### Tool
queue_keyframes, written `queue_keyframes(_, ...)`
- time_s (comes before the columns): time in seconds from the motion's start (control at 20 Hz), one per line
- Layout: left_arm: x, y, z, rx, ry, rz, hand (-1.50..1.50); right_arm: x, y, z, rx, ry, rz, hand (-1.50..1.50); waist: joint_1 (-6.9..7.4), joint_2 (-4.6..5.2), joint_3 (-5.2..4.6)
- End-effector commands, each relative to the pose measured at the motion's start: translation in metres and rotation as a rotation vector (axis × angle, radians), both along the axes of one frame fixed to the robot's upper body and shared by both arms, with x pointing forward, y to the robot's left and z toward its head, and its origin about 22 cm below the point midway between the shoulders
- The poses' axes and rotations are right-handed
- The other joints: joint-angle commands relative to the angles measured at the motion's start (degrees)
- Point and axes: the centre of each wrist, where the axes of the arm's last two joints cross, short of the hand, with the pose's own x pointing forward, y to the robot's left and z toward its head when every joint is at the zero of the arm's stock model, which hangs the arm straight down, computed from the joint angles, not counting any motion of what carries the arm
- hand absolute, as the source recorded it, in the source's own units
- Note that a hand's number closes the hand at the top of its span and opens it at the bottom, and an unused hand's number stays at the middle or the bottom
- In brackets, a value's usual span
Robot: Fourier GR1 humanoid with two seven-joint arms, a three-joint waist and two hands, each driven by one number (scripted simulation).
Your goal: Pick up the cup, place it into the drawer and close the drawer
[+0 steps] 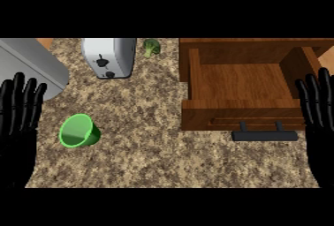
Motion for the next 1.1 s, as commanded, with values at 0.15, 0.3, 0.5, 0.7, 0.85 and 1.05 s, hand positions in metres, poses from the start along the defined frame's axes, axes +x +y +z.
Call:
queue_keyframes(0.15, 0.012, 0.028, -0.004, 0.006, -0.005, 0.157, -1.5, 0.011, -0.014, 0.005, -0.015, 0.032, 0.045, -1.5, 0.03, -1.6, -1.49)
queue_keyframes(0.3, 0.017, 0.002, -0.021, -0.242, 0.076, 0.169, -1.5, -0.002, 0.011, -0.009, 0.062, 0.096, 0.161, -1.5, -0.23, -1.53, -1.54)
queue_keyframes(0.5, 0.028, -0.004, -0.022, -0.237, 0.051, 0.171, -1.5, 0.011, 0.008, -0.007, 0.07, 0.108, 0.162, -1.5, -0.1, -1.62, -1.49)
queue_keyframes(0.7, 0.028, -0.013, -0.035, -0.239, 0.067, 0.169, -1.5, 0.018, 0.017, -0.004, 0.051, 0.108, 0.158, -1.5, -0.04, -1.65, -1.49)
queue_keyframes(0.85, 0.046, -0.001, -0.021, -0.254, 0.067, 0.145, -1.5, 0.02, 0.012, 0.001, 0.052, 0.111, 0.16, -1.5, -0.11, -1.66, -1.49)
queue_keyframes(1.05, 0.049, -0.001, -0.022, -0.238, 0.08, 0.176, -1.5, 0.0, 0.012, 0.001, 0.059, 0.112, 0.144, -1.5, -0.24, -1.69, -1.49)
